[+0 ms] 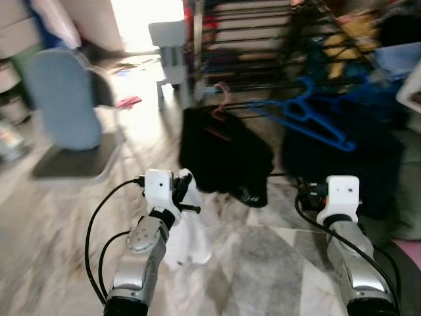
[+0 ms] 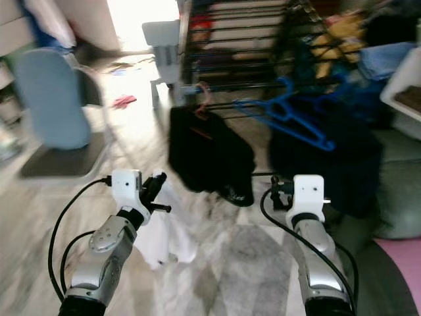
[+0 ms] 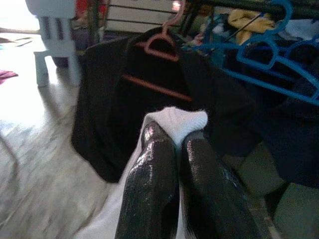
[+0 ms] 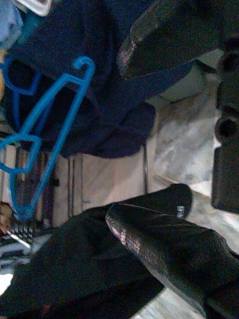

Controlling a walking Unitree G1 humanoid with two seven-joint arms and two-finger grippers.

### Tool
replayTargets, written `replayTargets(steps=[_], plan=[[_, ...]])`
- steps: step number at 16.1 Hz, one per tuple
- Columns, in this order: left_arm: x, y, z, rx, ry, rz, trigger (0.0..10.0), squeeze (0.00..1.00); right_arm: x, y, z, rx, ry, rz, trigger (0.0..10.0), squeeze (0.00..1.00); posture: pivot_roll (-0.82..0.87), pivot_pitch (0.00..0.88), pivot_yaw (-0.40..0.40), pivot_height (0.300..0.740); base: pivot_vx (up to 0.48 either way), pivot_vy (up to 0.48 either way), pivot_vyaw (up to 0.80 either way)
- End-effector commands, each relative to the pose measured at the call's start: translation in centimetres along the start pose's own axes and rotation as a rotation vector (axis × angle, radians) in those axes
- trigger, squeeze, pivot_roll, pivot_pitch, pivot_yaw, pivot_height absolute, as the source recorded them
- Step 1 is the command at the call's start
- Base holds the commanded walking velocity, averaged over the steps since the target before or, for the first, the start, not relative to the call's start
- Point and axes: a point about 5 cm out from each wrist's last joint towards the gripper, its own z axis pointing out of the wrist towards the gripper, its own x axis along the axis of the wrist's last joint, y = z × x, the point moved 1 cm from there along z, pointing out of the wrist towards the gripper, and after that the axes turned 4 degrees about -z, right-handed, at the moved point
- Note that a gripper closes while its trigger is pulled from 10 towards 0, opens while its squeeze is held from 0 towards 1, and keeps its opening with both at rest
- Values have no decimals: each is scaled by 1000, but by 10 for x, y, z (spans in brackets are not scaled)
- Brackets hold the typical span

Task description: Hang hanger

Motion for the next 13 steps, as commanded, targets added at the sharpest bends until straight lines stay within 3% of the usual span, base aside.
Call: replayTargets(steps=[1, 5, 9, 10, 11, 13], plan=[[6, -11, -4, 29, 16, 11, 10000, 0, 4, -13, 0, 39, 12, 12, 10000, 0, -126, 0, 23, 740, 0, 458, 0], [4, -9, -4, 16, 8, 22, 10000, 0, 5, -15, 0, 49, 12, 2, 10000, 0, -130, 0, 20, 740, 0, 458, 0], [1, -5, -3, -21, -32, 76, 10000, 0, 5, -17, 0, 66, 9, -2, 10000, 0, -129, 0, 20, 740, 0, 0, 0], [1, -2, -1, -55, -43, 107, 10000, 0, 6, -19, -1, 72, 7, 53, 10000, 0, -127, 0, 20, 740, 0, 0, 0], [6, -3, 0, -80, -26, 64, 10000, 0, 5, -15, 0, 45, -4, 11, 10000, 0, -130, 0, 22, 740, 0, 0, 0], [12, -4, 1, -85, 0, 63, 10000, 0, 4, -11, 1, 22, -10, -8, 10000, 0, -131, 0, 26, 740, 0, 0, 0]])
